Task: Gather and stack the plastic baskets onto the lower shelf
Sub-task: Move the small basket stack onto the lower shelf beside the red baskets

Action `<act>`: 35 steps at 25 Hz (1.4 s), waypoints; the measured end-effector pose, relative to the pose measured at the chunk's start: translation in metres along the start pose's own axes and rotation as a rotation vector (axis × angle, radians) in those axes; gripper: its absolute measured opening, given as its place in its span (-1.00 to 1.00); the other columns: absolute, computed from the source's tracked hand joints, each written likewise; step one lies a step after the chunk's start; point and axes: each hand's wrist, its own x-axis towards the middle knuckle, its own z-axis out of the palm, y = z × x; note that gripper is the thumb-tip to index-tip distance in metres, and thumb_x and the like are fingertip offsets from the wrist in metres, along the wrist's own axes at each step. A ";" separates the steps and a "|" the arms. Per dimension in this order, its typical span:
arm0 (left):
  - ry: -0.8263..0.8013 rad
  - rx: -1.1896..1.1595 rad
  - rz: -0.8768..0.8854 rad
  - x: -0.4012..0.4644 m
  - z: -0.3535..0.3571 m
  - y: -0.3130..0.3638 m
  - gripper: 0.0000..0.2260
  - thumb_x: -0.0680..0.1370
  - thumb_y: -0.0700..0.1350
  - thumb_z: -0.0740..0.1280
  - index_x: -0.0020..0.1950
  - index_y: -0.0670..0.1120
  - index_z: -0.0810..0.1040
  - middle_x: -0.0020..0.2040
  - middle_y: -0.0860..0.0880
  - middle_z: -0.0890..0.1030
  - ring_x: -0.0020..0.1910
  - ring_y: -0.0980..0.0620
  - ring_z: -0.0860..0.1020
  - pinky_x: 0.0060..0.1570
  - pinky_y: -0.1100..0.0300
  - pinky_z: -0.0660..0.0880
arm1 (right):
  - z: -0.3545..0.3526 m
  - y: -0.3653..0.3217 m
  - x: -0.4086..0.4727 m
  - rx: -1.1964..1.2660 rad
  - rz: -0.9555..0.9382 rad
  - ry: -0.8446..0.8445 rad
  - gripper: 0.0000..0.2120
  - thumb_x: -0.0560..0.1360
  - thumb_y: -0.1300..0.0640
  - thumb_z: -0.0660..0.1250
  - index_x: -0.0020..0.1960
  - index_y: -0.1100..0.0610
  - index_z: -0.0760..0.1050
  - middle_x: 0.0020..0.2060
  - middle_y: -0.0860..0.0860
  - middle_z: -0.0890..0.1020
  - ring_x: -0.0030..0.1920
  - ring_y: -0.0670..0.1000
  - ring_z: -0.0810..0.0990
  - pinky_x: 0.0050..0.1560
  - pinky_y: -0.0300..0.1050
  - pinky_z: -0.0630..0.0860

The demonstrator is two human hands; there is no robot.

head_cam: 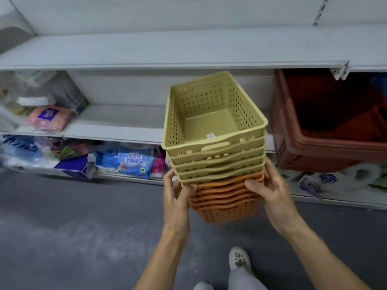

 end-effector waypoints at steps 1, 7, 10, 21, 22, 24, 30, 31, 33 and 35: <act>-0.012 0.008 -0.017 0.002 0.003 -0.006 -0.50 0.29 -0.05 0.41 0.22 -0.01 0.43 -0.07 -0.01 0.62 -0.13 0.01 0.50 -0.15 0.01 0.38 | -0.003 0.005 -0.003 0.001 0.006 0.024 -0.29 0.40 0.26 0.45 0.49 -0.01 0.32 0.30 -0.01 0.59 0.29 0.00 0.56 0.32 0.05 0.43; -0.126 0.126 -0.069 0.053 0.035 -0.028 -0.52 0.26 0.01 0.40 0.17 0.08 0.48 -0.03 -0.02 0.66 -0.09 0.02 0.54 -0.13 0.05 0.41 | -0.033 0.027 0.021 0.044 0.034 0.174 -0.26 0.36 0.19 0.50 0.47 -0.09 0.32 0.26 -0.07 0.61 0.27 -0.05 0.57 0.26 -0.04 0.43; -0.182 0.169 -0.081 0.092 0.051 -0.040 -0.47 0.25 0.02 0.41 0.21 0.09 0.46 0.09 -0.06 0.64 0.03 -0.03 0.55 -0.06 0.00 0.43 | -0.049 0.038 0.048 0.029 0.029 0.227 -0.29 0.37 0.20 0.44 0.46 -0.09 0.33 0.24 -0.11 0.63 0.25 -0.08 0.57 0.29 -0.01 0.42; -0.416 0.278 -0.042 0.191 0.089 -0.095 -0.50 0.45 -0.11 0.34 0.37 0.12 0.38 0.23 -0.03 0.61 0.23 -0.06 0.55 0.15 0.00 0.51 | -0.092 0.089 0.135 -0.120 0.006 0.341 -0.44 0.47 0.39 0.28 0.29 -0.16 0.47 0.12 -0.16 0.66 0.18 -0.15 0.59 0.21 -0.11 0.45; -0.424 0.289 -0.043 0.197 0.091 -0.097 -0.50 0.46 -0.14 0.33 0.38 0.12 0.38 0.24 -0.02 0.61 0.25 -0.04 0.55 0.19 0.00 0.51 | -0.091 0.092 0.140 -0.116 0.002 0.366 -0.44 0.47 0.42 0.26 0.29 -0.14 0.46 0.10 -0.21 0.67 0.16 -0.21 0.59 0.16 -0.22 0.45; -0.424 0.325 -0.026 0.207 0.099 -0.100 -0.53 0.49 -0.14 0.32 0.39 0.12 0.40 0.24 0.03 0.60 0.26 0.02 0.54 0.24 -0.05 0.51 | -0.088 0.095 0.152 -0.114 0.005 0.423 -0.46 0.50 0.42 0.26 0.34 -0.07 0.43 0.14 -0.21 0.65 0.19 -0.23 0.57 0.19 -0.24 0.48; -0.285 0.302 0.040 0.164 0.129 -0.068 -0.27 0.50 -0.09 0.41 0.56 0.13 0.10 0.47 0.08 0.39 0.27 0.34 0.48 0.03 0.41 0.53 | -0.074 0.054 0.108 -0.335 -0.047 0.538 -0.44 0.53 0.33 0.33 0.38 -0.15 0.36 0.32 -0.12 0.51 0.35 -0.14 0.46 0.34 -0.26 0.39; -0.250 0.248 0.020 0.155 0.134 -0.056 -0.21 0.46 0.00 0.43 0.57 0.18 0.06 0.50 0.12 0.33 0.26 0.41 0.46 -0.05 0.46 0.51 | -0.077 0.040 0.092 -0.437 -0.117 0.608 -0.46 0.51 0.34 0.35 0.34 -0.15 0.40 0.28 -0.10 0.53 0.32 -0.12 0.48 0.29 -0.32 0.40; -0.192 0.138 -0.033 0.148 0.146 -0.034 -0.16 0.39 0.23 0.44 0.55 0.27 0.04 0.54 0.14 0.26 0.38 0.29 0.39 0.02 0.33 0.49 | -0.098 0.022 0.073 -0.565 -0.177 0.806 -0.48 0.50 0.26 0.38 0.38 -0.10 0.40 0.36 -0.03 0.44 0.38 -0.03 0.42 0.33 -0.20 0.36; -0.161 0.058 -0.148 0.155 0.162 -0.020 -0.25 0.43 0.29 0.37 0.55 0.26 0.10 0.53 0.07 0.32 0.39 0.07 0.42 0.10 0.10 0.50 | -0.128 0.015 0.074 -0.406 0.049 0.955 -0.27 0.48 0.00 0.42 0.54 -0.11 0.15 0.53 -0.03 0.22 0.48 0.02 0.29 0.38 -0.03 0.32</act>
